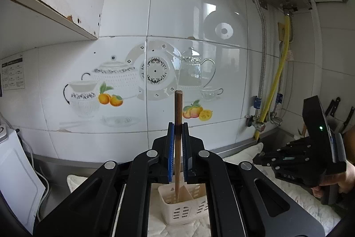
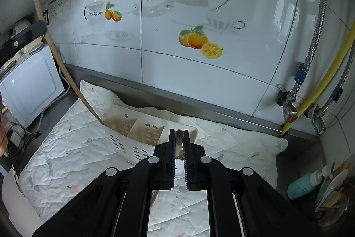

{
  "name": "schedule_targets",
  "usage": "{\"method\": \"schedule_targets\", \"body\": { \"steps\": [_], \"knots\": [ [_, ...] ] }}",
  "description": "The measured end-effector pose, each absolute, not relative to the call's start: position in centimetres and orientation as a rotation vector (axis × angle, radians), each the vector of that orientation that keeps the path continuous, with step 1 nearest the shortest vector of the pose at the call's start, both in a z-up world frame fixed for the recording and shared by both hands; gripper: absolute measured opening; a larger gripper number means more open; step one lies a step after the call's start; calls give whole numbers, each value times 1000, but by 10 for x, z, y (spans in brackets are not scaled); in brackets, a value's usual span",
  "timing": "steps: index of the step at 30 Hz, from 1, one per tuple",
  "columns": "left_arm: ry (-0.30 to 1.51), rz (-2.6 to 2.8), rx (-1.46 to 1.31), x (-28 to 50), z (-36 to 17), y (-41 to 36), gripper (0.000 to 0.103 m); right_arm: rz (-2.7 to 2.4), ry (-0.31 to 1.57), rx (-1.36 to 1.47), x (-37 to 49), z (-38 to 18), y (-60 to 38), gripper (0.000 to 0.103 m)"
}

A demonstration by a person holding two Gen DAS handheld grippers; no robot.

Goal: Organize utensils
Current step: 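Lower the chopstick into the holder and open the left tool, then move the left tool back and close it on another chopstick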

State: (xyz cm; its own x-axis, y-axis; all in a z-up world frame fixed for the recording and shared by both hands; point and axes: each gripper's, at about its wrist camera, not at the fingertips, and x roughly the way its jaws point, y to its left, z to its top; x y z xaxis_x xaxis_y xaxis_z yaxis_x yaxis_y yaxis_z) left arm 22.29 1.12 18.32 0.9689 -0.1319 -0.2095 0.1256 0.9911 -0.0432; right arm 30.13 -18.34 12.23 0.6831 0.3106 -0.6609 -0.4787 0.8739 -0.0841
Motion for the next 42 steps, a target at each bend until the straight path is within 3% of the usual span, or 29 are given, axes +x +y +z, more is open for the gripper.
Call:
{"method": "schedule_targets", "body": {
  "steps": [14,18,19,20,22,31,42],
  "knots": [
    [377,-125,-56,282,126,13,5,461,722,-222,315,102,-190,8],
    [382,-134,-50,283,123,12,9,465,698,-214,311,106,-190,25],
    [380,-142,-49,281,123,12,11,462,686,-218,308,108,-190,33],
    [377,-142,-44,280,124,11,13,454,675,-223,306,110,-190,34],
    [363,-147,-40,275,127,12,23,443,653,-229,300,115,-193,34],
    [347,-205,-26,214,125,14,40,457,549,-185,230,122,-220,34],
    [452,-240,-12,99,42,9,53,510,506,-134,110,50,-239,35]
  ]
}}
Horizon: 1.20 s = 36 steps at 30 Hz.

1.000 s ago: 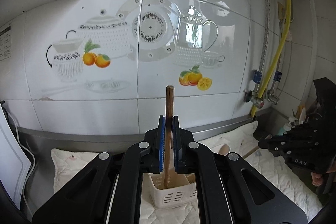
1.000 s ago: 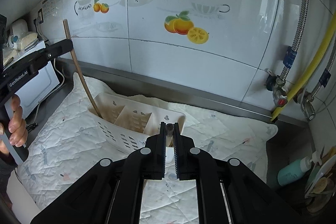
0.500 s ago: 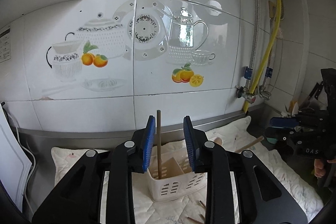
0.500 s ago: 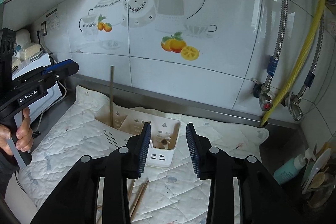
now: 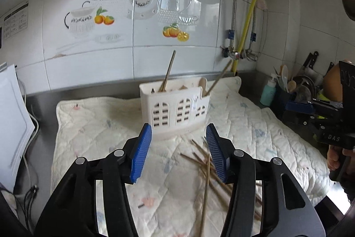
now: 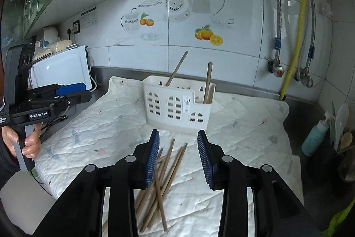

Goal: Organize utensils
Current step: 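Move the left tool back and close it on another chopstick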

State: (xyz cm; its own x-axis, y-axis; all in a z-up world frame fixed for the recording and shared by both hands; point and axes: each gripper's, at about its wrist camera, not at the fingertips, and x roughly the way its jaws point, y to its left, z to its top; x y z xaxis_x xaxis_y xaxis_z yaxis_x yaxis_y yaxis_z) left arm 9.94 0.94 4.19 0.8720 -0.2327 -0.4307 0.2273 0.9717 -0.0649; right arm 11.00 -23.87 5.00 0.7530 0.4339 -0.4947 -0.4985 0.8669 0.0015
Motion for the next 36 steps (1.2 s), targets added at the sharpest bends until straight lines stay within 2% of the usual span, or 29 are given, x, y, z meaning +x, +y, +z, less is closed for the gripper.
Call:
{"method": "schedule_targets", "body": {
  "steps": [9,15,21,23,24,30,32,36],
  "knots": [
    [581,-239,-43,32,-37,10,56,480,569,-93,59,-23,-247,35],
    [636,-259,-60,9,-72,9,55,459,605,-26,50,-49,-253,36],
    [659,-284,-31,4,-96,1,31,454,632,4,53,-61,-257,36],
    [668,-287,-26,7,-102,-1,29,452,636,5,54,-63,-257,36],
    [672,-291,-21,9,-105,-2,24,451,640,9,55,-65,-257,36],
    [685,-287,0,19,-115,-5,23,448,658,32,61,-72,-260,35],
    [686,-293,3,22,-117,-6,18,447,662,32,63,-73,-261,35],
    [680,-299,5,25,-118,-7,17,450,672,37,67,-77,-261,35]
  ]
}}
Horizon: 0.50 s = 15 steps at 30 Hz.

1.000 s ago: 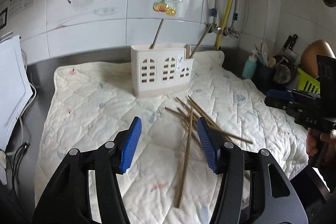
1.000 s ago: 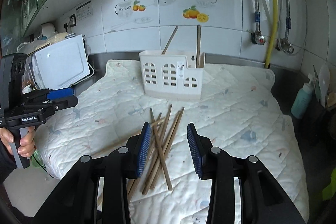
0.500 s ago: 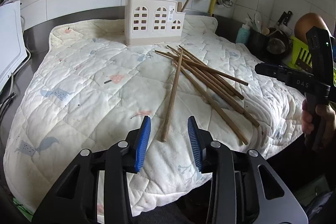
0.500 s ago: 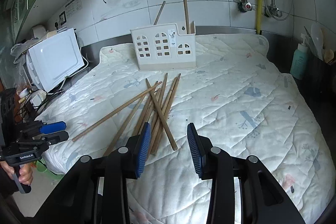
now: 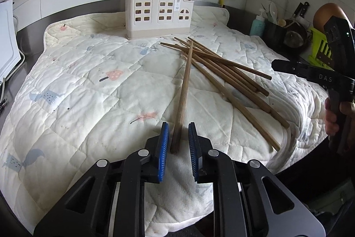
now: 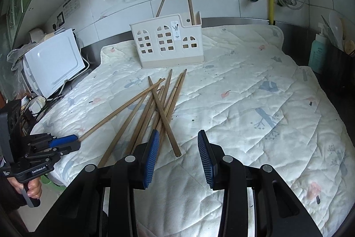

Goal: Organize utensils
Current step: 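Move the left tool back and close it on another chopstick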

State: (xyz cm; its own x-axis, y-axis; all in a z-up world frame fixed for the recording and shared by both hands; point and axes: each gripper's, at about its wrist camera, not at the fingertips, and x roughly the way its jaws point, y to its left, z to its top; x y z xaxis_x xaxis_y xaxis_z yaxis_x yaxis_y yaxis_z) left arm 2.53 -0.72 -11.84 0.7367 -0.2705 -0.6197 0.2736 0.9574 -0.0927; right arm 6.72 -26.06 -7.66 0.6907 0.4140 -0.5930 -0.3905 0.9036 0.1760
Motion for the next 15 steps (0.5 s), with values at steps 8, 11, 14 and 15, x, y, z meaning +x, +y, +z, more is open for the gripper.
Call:
{"method": "schedule_targets", "body": {
  "steps": [8,11,14,15],
  "knots": [
    [671,-289,30,26,-120,-12,10,469,680,42,73,-83,-256,34],
    [670,-287,31,27,-120,-14,8,473,685,31,75,-86,-253,32],
    [671,-284,18,28,-120,-13,8,476,696,25,79,-90,-250,28],
    [671,-285,18,29,-120,-13,8,478,700,26,81,-92,-249,27]
  ]
}}
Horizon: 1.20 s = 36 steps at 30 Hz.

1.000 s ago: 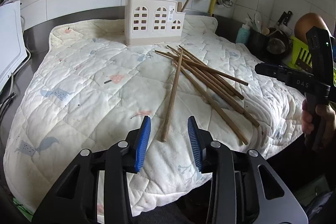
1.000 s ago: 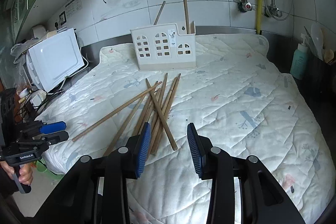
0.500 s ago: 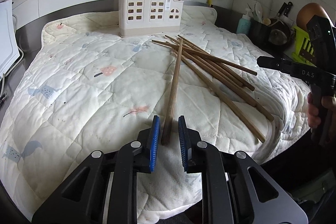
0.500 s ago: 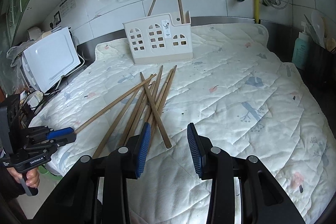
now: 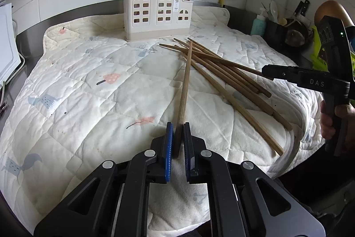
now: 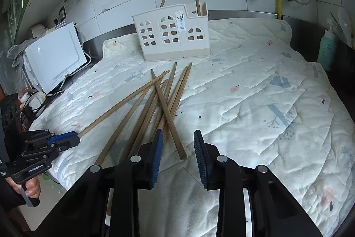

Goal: Organize utensils
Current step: 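Move the left tool back and close it on another chopstick, then lift the chopstick with the left tool and carry it over the holder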

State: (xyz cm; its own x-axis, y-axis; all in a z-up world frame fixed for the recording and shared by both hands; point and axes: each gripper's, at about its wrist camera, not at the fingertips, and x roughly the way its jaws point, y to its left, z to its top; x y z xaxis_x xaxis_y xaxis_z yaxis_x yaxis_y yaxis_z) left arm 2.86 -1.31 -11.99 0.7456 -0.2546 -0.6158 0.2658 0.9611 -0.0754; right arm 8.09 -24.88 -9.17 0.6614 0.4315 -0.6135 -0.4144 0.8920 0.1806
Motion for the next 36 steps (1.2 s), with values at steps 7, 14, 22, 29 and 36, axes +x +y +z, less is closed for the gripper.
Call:
{"method": "schedule_targets", "body": {
  "steps": [7,14,22,29,36],
  "knots": [
    [675,-296,-13,30,-121,-10,8,490,717,19,89,-102,-241,20],
    [668,-294,-25,29,-123,-9,9,492,718,34,91,-107,-240,13],
    [663,-303,-34,29,-123,-6,7,519,653,-1,77,-89,-231,6],
    [635,-273,-24,22,-112,-9,5,527,592,-20,63,-57,-231,6],
    [588,-263,-31,18,-86,-4,5,536,555,-42,66,-18,-229,6]
  ]
}}
